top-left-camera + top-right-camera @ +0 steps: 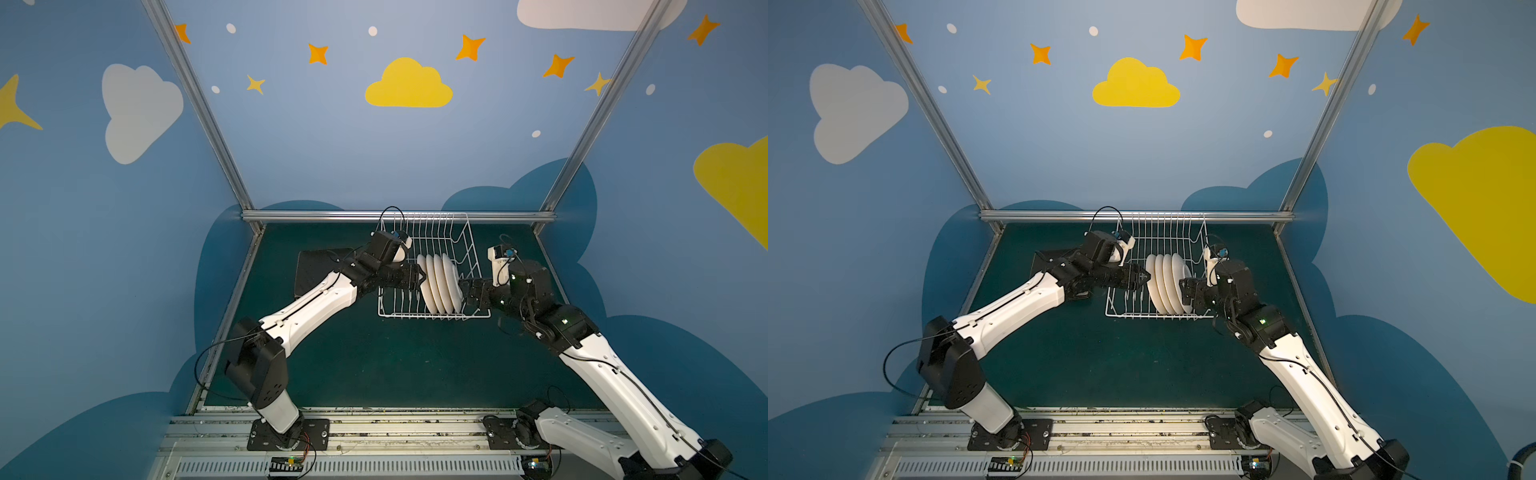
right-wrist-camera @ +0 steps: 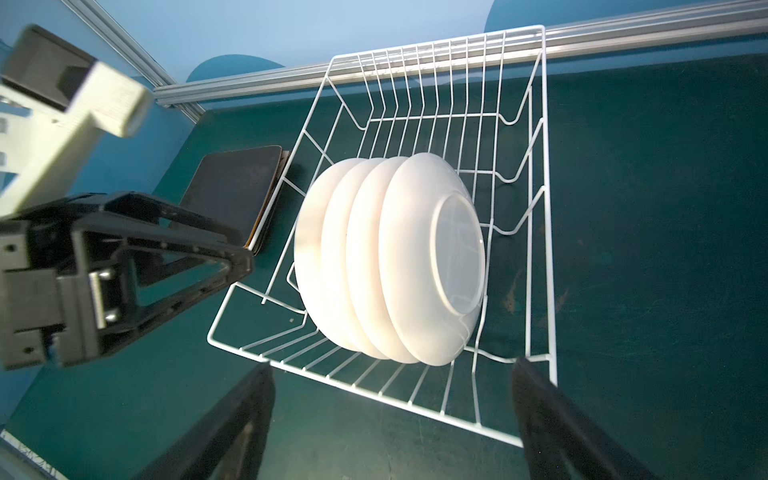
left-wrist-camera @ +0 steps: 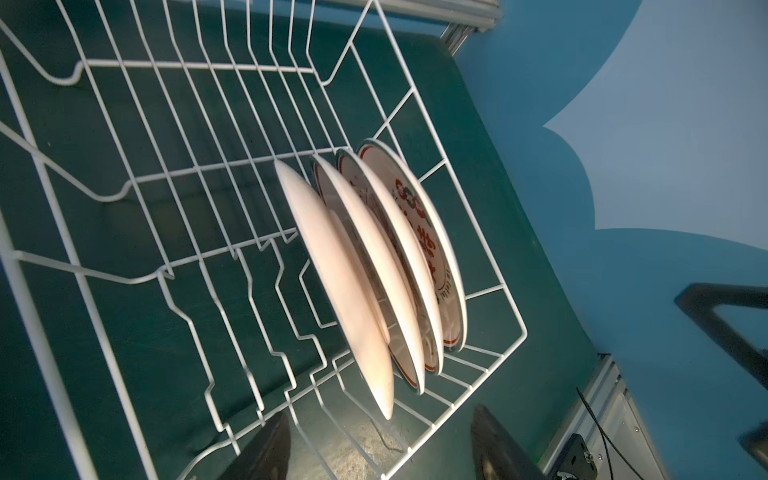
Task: Unload the plates from the dish rack
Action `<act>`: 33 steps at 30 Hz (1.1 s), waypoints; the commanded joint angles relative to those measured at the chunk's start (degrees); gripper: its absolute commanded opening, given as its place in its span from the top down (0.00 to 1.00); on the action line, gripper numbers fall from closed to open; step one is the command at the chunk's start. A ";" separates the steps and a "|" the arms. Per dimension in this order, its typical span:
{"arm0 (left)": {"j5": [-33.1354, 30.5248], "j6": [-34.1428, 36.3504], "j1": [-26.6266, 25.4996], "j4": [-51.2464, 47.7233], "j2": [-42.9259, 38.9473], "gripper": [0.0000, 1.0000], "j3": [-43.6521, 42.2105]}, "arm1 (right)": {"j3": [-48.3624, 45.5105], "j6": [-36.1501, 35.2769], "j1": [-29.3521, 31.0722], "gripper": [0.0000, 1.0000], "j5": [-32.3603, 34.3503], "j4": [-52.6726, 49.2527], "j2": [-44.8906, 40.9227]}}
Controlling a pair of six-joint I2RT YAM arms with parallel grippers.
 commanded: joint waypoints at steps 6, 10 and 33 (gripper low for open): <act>2.66 -1.92 0.17 -5.74 7.58 0.44 7.11 | 0.79 1.27 -1.56 0.12 -4.93 -0.99 0.79; 2.55 -2.04 0.21 -6.97 9.42 0.53 8.93 | 0.31 1.51 -2.25 0.12 -5.02 -1.05 0.45; 8.92 -3.65 1.28 -6.05 16.50 0.73 13.98 | -0.95 2.19 -4.10 0.12 -5.48 0.75 0.44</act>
